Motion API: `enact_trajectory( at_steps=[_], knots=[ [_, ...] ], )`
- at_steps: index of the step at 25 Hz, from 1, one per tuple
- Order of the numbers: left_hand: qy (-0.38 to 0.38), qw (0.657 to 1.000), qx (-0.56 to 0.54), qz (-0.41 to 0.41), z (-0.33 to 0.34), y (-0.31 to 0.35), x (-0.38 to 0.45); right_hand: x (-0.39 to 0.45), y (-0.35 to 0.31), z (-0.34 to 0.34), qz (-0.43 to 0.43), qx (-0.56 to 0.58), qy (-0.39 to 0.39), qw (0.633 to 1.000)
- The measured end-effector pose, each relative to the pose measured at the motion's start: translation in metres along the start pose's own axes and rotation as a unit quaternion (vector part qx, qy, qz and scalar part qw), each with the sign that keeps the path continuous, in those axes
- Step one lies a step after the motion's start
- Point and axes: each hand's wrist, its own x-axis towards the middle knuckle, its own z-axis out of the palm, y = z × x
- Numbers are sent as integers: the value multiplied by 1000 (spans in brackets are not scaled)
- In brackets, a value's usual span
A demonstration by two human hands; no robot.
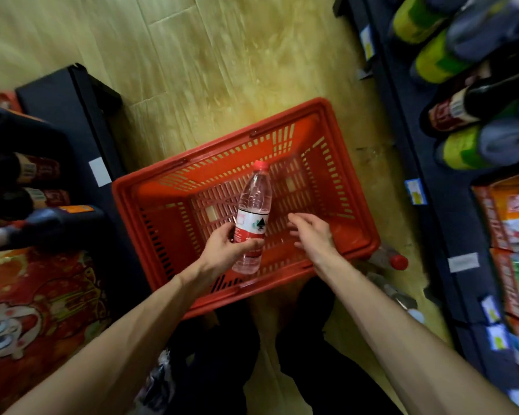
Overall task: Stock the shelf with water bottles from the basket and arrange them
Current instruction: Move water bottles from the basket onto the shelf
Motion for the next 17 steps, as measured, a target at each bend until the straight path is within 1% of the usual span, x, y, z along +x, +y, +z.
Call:
enact_trajectory(
  at_steps=[4,7,10,12,17],
  knots=[
    [-7,1000,-6,20,-7,40,-48,-51,-47,-23,-35,30,-38,998],
    [-5,999,-25,42,-9,83,-89,-100,-99,-41,-78,33,-72,994],
    [-20,996,-32,82,-9,136,-129,-148,-152,-56,-120,28,-102,987],
    [-33,992,-26,120,-8,179,-154,-181,-188,-64,-151,45,-99,982],
    [-60,973,6,222,-6,297,-227,-272,-279,-117,-239,91,-31,966]
  ],
)
